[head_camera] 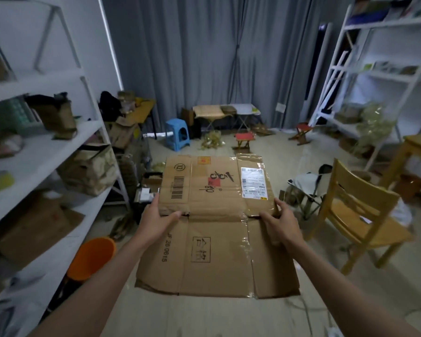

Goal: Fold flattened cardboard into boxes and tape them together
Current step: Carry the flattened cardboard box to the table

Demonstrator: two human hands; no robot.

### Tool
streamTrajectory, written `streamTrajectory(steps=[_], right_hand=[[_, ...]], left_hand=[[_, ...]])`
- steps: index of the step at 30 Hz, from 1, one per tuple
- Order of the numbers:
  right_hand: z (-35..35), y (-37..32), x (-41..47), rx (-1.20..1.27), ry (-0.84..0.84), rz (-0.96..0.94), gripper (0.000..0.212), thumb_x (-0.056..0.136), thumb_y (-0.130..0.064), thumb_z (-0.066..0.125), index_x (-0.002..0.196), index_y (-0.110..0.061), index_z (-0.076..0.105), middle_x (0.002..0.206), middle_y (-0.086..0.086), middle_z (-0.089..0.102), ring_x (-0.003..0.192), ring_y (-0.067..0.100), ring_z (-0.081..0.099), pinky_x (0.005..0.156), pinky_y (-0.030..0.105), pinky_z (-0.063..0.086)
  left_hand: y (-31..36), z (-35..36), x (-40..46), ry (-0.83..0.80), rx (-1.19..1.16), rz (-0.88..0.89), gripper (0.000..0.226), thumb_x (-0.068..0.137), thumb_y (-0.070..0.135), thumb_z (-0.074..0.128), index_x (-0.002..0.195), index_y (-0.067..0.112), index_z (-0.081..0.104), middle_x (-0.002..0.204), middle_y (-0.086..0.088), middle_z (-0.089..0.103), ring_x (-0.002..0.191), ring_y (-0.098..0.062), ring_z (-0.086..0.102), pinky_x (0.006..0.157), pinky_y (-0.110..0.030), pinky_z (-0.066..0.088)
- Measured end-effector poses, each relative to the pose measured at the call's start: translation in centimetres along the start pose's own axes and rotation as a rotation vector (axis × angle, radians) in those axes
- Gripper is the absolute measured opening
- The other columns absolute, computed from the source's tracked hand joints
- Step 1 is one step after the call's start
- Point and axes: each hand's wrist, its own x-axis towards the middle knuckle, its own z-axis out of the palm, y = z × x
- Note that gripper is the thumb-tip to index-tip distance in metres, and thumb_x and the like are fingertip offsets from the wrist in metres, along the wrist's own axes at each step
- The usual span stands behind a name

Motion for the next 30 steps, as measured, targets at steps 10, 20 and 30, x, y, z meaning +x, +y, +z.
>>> streamTrajectory(steps=[10,20,30], right_hand=[[6.6,-7.8,17.1,0.078,0.023,-0.010,0.067,0.086,-0.018,0.077,0.145,-0.015,0.043,0.118,0.009,0.067,0.104,0.024,0.066,0.099,0.043,0.052],[9.0,-9.6,34.6,0.026,0.091,0.007,0.069,0.084,-0.024,0.079,0.144,-0.015,0.045,0.124,0.011,0.066,0.108,0.024,0.064,0.098,0.040,0.051],[12.6,-11.1,59.8,0.044,0.050,-0.019,0.068,0.085,-0.022,0.078,0.144,-0.012,0.046,0.129,0.011,0.063,0.106,0.020,0.060,0.093,0.031,0.048]], left_hand=[[1.3,-2.9,20.1,0.005,-0.011,0.055,0.079,0.085,0.035,0.074,0.151,0.022,0.031,0.141,-0.003,0.053,0.128,-0.024,0.050,0.103,-0.043,0.045],[2.8,1.0,40.0,-0.043,-0.024,0.067,0.087,0.083,0.039,0.075,0.153,0.021,0.026,0.144,-0.004,0.049,0.128,-0.024,0.049,0.104,-0.047,0.045],[4.9,7.0,63.5,-0.013,-0.015,0.057,0.083,0.084,0.036,0.074,0.151,0.022,0.028,0.141,-0.006,0.051,0.128,-0.025,0.049,0.105,-0.052,0.044]])
